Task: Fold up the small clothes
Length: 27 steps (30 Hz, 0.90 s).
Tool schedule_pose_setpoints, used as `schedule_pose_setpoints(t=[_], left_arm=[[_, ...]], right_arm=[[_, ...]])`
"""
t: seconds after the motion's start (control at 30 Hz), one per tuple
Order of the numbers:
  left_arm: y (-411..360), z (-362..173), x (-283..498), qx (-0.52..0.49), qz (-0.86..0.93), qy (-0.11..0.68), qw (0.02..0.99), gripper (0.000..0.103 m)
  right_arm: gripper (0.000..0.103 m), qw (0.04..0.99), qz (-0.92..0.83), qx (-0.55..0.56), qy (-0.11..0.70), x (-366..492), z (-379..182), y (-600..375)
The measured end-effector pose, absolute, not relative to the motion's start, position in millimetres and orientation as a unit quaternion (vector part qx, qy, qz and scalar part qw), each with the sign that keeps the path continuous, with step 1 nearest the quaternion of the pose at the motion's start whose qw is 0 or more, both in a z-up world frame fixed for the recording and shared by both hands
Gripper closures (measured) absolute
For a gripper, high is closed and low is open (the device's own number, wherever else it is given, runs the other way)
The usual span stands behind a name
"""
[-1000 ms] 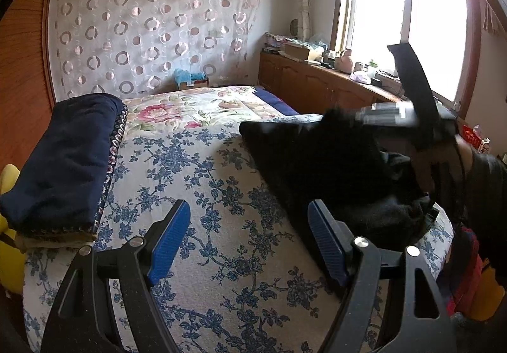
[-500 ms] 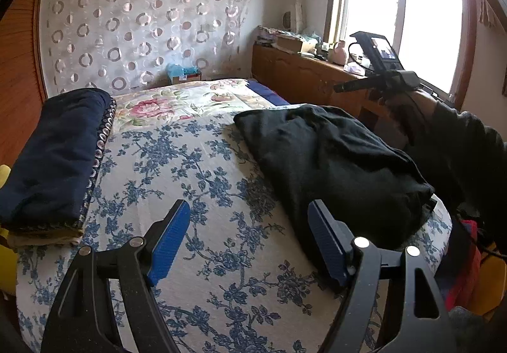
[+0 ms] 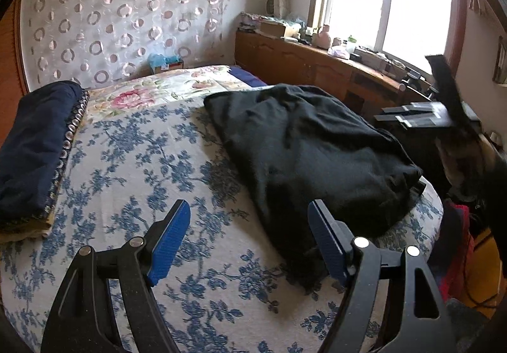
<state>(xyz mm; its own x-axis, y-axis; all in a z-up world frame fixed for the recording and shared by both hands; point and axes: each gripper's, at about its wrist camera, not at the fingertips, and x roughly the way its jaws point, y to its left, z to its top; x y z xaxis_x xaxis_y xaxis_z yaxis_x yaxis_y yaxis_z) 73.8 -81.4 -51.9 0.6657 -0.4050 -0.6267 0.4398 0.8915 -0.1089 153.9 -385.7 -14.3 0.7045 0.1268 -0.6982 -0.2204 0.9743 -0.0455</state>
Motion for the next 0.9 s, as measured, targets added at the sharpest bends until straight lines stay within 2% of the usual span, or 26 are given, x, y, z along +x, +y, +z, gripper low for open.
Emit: schedule_pose_setpoints(t=[0.23, 0.5, 0.6, 0.67, 0.7, 0.77, 0.9], left_arm=[[-95.0, -60.8, 74.1, 0.035, -0.237, 0.355, 0.904, 0.025], [-104.2, -70.7, 75.0, 0.036, -0.242, 0.374, 0.894, 0.025], [-105.9, -74.9, 77.6, 0.032, -0.246, 0.387, 0.888, 0.025], [-107.1, -76.4, 77.2, 0.032, -0.247, 0.390, 0.886, 0.025], [-107.5, -76.6, 76.8, 0.031, -0.250, 0.391, 0.885, 0.025], [-107.7, -76.6, 76.0, 0.031, -0.249, 0.393, 0.885, 0.026], [-108.8, -78.1, 74.9, 0.034, -0.249, 0.396, 0.883, 0.026]], right_arm=[[0.054, 0.914, 0.102, -0.019, 0.391, 83.1, -32.6, -411.3], [0.054, 0.910, 0.112, 0.019, 0.398, 53.8, -29.8, -418.0], [0.067, 0.905, 0.125, 0.033, 0.404, 55.9, -32.2, -414.2], [0.087, 0.904, 0.136, 0.032, 0.405, 54.4, -32.7, -413.5], [0.094, 0.903, 0.141, 0.029, 0.405, 53.6, -31.9, -413.8], [0.097, 0.909, 0.138, 0.017, 0.393, 49.9, -27.4, -414.1], [0.098, 0.922, 0.116, 0.005, 0.369, 36.8, -10.1, -426.8]])
